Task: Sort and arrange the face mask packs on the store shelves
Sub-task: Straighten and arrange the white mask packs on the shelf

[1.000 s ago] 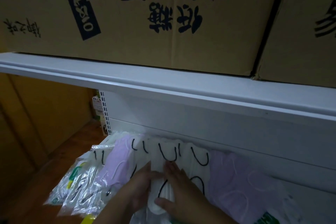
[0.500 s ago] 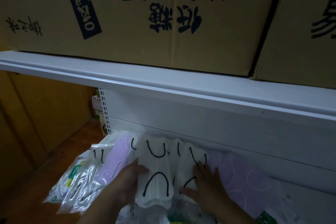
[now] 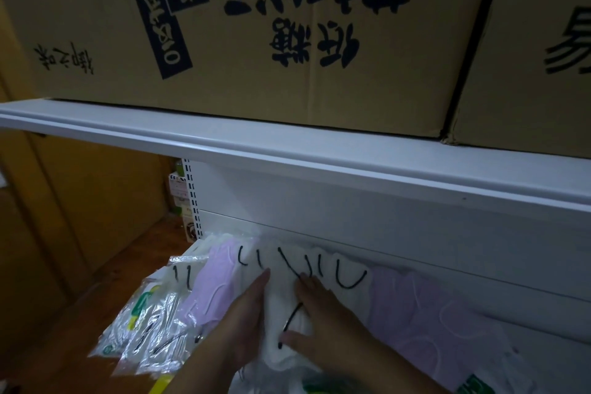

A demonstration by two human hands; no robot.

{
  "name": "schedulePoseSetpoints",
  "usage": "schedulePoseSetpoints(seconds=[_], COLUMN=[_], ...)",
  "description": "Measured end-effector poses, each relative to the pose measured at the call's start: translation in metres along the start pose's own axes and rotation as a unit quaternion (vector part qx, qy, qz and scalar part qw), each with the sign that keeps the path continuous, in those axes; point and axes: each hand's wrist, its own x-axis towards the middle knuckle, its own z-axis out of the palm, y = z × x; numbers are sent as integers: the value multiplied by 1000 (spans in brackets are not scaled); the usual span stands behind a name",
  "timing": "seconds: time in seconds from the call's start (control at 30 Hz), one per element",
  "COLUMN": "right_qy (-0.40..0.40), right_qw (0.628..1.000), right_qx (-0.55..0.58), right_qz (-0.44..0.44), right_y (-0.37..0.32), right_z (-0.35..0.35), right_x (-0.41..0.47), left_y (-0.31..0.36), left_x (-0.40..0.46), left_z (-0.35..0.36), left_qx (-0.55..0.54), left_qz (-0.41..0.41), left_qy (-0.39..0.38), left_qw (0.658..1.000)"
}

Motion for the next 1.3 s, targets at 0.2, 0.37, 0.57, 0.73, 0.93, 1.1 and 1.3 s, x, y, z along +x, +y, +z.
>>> schedulePoseSetpoints(seconds=[0.2,0.37,0.57,0.73,0.93,1.1,1.3], right_qy=[10,24,-29,77,164,1,42], right_qw=[1000,988,983,985,977,1000,999], right_qx=[24,-43,-95,14,104,-10,30], right_qz=[1,145,156,155,82,-26,-11], right_y=[-4,37,63,59,20,-10,-9], right_z=[8,6,20,10,-17,4,17], right_x=[1,0,-1,-1,5,10,13], left_y=[-4,1,2,3,2,4,5], left_x=[1,-4,-5,-6,-3,-3,-8], left_z=[-6,-18,-20,-26,-21,-5,-20], left_qx=[43,63,63,56,35,27,54], left_qz=[42,56,57,49,45,12,79], left_qy=[38,60,56,44,37,23,17], left_qw=[997,995,995,996,998,999,995])
